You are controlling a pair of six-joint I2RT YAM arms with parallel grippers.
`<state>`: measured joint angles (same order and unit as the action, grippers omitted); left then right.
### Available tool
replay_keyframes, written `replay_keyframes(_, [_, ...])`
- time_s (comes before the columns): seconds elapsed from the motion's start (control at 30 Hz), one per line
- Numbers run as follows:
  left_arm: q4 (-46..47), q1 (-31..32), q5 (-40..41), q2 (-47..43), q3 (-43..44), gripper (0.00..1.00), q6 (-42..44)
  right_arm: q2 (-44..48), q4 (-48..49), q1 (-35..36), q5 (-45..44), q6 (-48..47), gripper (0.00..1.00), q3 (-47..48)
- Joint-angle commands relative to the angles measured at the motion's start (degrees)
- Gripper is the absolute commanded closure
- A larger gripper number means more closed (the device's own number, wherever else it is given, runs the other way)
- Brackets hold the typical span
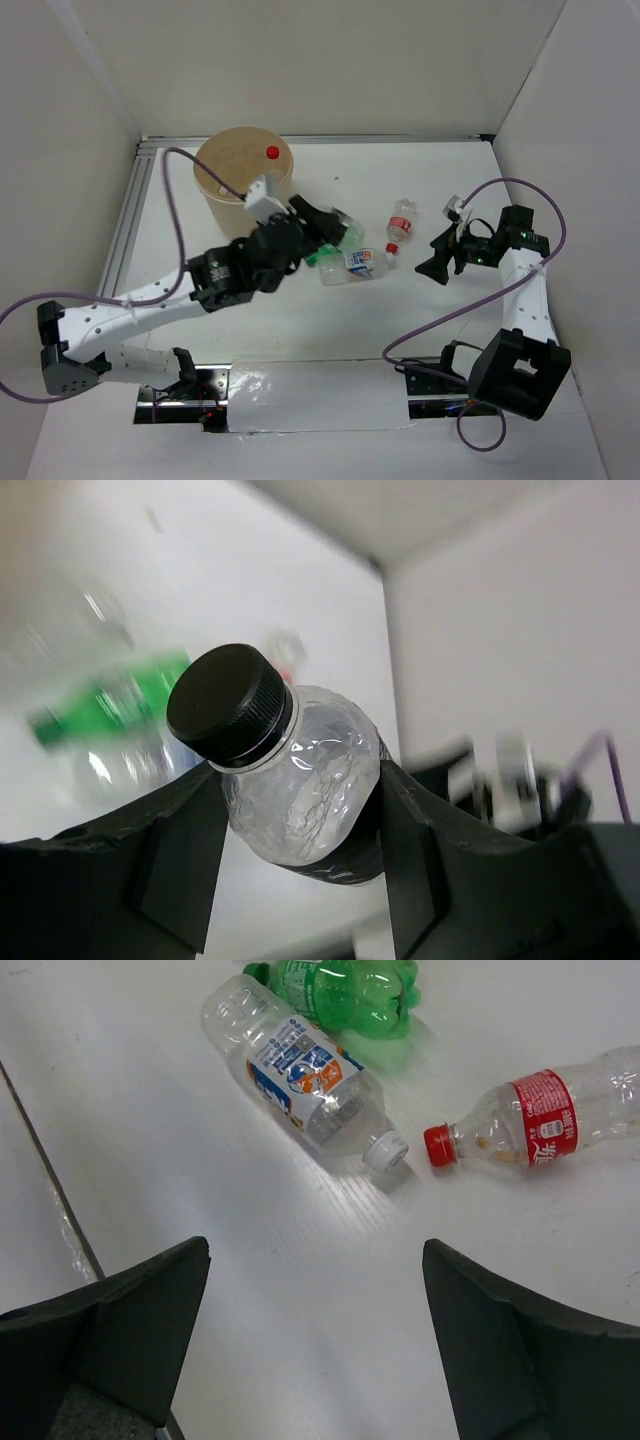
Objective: Put the plastic bottles in the bin
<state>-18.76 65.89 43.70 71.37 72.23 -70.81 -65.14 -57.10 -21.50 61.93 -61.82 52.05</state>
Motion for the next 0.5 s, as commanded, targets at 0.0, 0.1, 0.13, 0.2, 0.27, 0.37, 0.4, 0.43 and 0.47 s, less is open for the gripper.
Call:
replay_keyframes(0.0, [1.2,-11.1,6.7,-3.1,2.1,1.0,14.7,-0.1,-0.1,1.6,0.2,-2.9,0.06,1.3])
replay_keyframes(0.1, [6.9,-18.5,6.7,-4.3,2.7,1.0,20.5,-0.1,0.6,4.4,-0.3,-1.7,0.1,1.8])
replay_keyframes(0.13, [6.9,-23.6,4.9,-4.3,3.2,1.0,21.4,-0.1,1.5,5.2,-0.8,-1.7,0.13,1.8])
replay_keyframes(0.2, [6.9,-28.3,3.7,-2.8,5.7,1.0,22.5,-0.1,3.0,8.4,-1.5,-0.5,0.26,1.8])
replay_keyframes(0.27, [3.1,-34.2,2.4,-0.6,8.0,1.0,22.5,-0.1,6.9,11.4,-4.2,3.5,0.43,1.8])
replay_keyframes(0.37, [0.8,-39.9,-0.6,3.3,10.4,0.92,24.5,-0.1,12.7,18.8,-10.0,7.6,0.34,1.8])
replay_keyframes(0.4, [0.8,-41.0,-1.5,4.1,10.9,0.85,25.2,-0.1,13.9,22.6,-11.6,7.6,0.25,1.8])
replay_keyframes(0.43, [0.1,-42.0,-2.2,5.7,10.9,0.74,25.2,-0.6,15.2,24.5,-13.0,8.3,0.16,1.8])
replay_keyframes(0.47, [-1.3,-44.1,-4.1,6.4,11.6,0.61,25.2,-1.1,17.4,26.3,-16.0,8.3,0.03,1.8])
